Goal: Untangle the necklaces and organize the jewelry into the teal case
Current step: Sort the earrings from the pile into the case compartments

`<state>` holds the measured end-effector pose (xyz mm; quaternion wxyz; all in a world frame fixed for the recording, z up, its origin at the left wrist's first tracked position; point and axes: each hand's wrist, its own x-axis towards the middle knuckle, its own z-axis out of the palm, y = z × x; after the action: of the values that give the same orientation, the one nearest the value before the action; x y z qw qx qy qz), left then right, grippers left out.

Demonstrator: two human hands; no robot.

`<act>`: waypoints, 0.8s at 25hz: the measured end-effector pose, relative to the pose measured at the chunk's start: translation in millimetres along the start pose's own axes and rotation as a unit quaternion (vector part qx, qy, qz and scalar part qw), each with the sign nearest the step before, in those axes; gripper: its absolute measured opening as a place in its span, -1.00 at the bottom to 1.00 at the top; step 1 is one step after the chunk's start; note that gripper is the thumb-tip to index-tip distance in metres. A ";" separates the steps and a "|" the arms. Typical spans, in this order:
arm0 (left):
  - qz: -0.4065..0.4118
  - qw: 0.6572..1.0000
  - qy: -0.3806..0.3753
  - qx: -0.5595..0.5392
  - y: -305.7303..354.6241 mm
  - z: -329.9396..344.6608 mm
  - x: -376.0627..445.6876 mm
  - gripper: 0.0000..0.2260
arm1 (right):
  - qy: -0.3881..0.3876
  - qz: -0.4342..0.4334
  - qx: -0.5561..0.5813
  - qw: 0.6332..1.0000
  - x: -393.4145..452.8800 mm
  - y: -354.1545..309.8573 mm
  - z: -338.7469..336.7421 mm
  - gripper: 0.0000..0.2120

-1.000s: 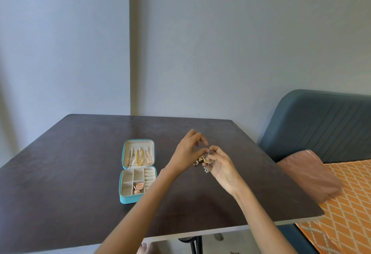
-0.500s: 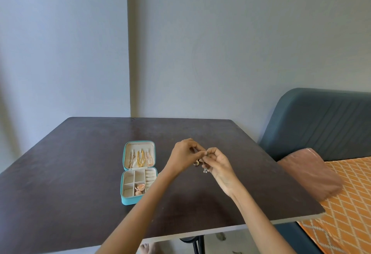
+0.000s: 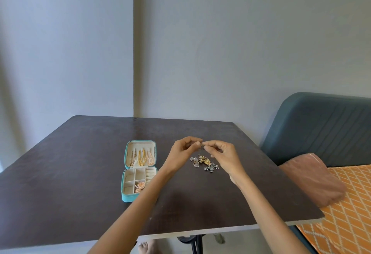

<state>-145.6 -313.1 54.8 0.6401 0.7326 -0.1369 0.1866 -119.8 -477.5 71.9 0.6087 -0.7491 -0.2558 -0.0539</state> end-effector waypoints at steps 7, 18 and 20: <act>-0.005 1.000 0.030 -0.006 -6.2 10.9 2.8 -0.87 | -0.001 -0.018 -0.036 0.999 6.4 6.5 -6.1 -0.88; -0.055 0.997 0.058 -0.021 -21.9 13.4 3.1 -0.91 | 0.008 0.137 -0.294 0.946 4.8 85.2 -21.8 -0.86; -0.058 0.996 0.058 -0.021 -24.4 13.4 2.8 -0.93 | -0.026 0.152 -0.309 0.938 9.7 82.4 -20.6 -0.89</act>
<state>-131.0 -322.8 33.0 0.6722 0.7134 -0.0613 0.1882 -69.7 -504.4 8.1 0.3412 -0.9314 -0.1251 -0.0176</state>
